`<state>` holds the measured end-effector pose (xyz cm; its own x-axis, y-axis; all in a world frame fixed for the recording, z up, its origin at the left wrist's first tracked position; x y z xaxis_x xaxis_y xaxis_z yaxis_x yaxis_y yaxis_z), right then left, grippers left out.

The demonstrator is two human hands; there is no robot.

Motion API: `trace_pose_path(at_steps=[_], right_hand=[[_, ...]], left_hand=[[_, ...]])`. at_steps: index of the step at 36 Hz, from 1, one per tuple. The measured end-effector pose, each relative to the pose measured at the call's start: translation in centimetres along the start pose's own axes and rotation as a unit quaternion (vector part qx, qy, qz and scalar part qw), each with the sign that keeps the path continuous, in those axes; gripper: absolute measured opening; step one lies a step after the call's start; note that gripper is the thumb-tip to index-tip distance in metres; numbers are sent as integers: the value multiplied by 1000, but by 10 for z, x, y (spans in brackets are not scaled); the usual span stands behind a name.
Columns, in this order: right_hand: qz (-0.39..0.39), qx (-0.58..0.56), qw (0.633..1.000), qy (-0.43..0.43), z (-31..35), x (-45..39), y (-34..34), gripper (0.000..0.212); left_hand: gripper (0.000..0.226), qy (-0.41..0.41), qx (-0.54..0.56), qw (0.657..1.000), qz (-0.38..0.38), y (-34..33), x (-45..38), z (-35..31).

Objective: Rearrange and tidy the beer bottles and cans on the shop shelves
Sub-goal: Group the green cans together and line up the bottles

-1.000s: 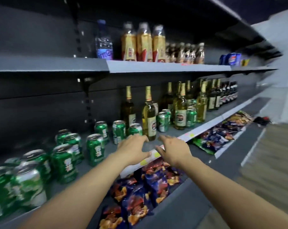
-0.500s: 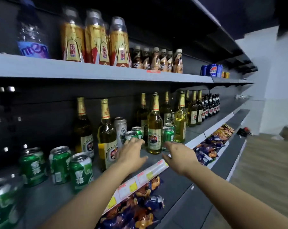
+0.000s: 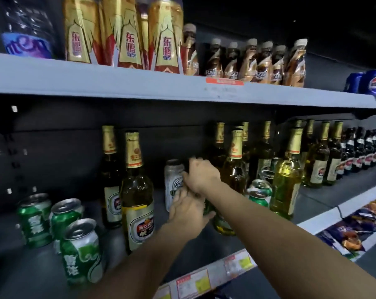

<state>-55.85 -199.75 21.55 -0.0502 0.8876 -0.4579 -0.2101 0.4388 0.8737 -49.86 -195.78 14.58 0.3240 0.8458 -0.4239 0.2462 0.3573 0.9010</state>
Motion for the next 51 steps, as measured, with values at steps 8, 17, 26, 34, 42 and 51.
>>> trace_pose_path(at_steps=[8, 17, 26, 34, 42, 51], right_hand=[[78, -24, 997, -5, 9, -64, -38, 73], [131, -67, 989, 1, 14, -81, -57, 74], [-3, -89, 996, 11, 20, -62, -31, 63], [-179, -143, 971, 62, 24, -21, 12, 66], [-292, -130, 942, 105, 17, 30, 53, 74], [-252, -243, 932, 94, -8, 94, 86, 75]], left_hand=[[64, 13, -49, 998, 21, -8, -18, 4], [73, 25, -42, 999, 24, -16, -16, 17], [71, 32, -5, 999, -10, -14, -19, 19], [55, 77, 147, 974, -151, -6, 1, 17], [62, 159, 279, 912, -255, 21, 27, -8], [81, 235, 305, 878, -284, 53, 67, -50]])
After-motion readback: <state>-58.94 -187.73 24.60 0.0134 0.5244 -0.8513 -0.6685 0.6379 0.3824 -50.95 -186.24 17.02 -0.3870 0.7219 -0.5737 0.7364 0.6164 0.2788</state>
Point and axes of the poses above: each hand's wrist, its own x-axis away from the middle knuckle, its own y-axis out of the back of the hand, z = x × y, the point moved 2 cm from there along -x, towards the middle knuckle, and after that the axes turned 6 degrees about -z, right-handed, at the moved point
